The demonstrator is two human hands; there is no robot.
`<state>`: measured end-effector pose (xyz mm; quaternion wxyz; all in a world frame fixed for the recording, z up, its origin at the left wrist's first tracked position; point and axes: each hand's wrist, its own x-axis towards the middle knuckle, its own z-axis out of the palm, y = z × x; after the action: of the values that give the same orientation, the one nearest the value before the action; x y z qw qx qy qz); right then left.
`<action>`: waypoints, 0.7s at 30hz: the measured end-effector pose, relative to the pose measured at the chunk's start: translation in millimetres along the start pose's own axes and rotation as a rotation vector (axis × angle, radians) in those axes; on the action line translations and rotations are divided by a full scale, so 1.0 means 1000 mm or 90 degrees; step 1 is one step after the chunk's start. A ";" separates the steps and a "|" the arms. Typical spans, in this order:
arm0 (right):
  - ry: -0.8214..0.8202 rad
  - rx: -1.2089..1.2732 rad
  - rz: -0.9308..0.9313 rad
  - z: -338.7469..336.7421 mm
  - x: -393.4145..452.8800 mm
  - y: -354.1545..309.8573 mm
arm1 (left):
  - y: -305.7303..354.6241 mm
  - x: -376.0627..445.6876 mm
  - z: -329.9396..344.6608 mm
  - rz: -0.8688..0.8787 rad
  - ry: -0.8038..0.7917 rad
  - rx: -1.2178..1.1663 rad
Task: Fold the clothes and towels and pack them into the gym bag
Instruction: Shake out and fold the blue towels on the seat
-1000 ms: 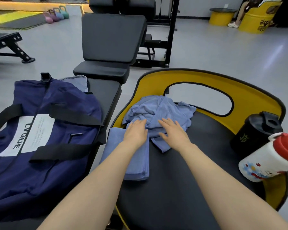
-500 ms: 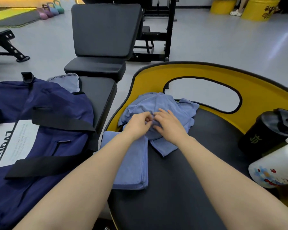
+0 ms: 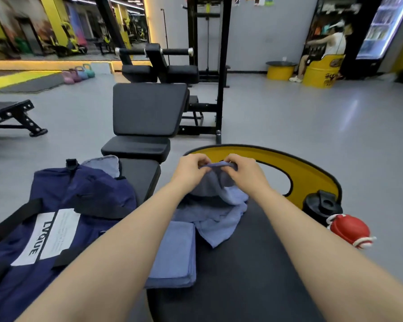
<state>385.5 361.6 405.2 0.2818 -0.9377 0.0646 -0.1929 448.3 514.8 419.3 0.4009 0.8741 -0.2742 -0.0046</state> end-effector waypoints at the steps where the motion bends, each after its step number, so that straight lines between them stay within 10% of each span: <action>1: 0.021 0.010 0.000 -0.014 0.001 -0.008 | 0.015 -0.001 -0.009 0.011 0.012 -0.005; 21: 0.190 0.191 -0.026 -0.272 -0.052 -0.145 | 0.270 -0.066 -0.186 0.222 0.194 -0.106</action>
<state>231.5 356.8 677.2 0.4016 -0.8474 0.0568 -0.3426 306.0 534.0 721.5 0.5027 0.7684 -0.3558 0.1738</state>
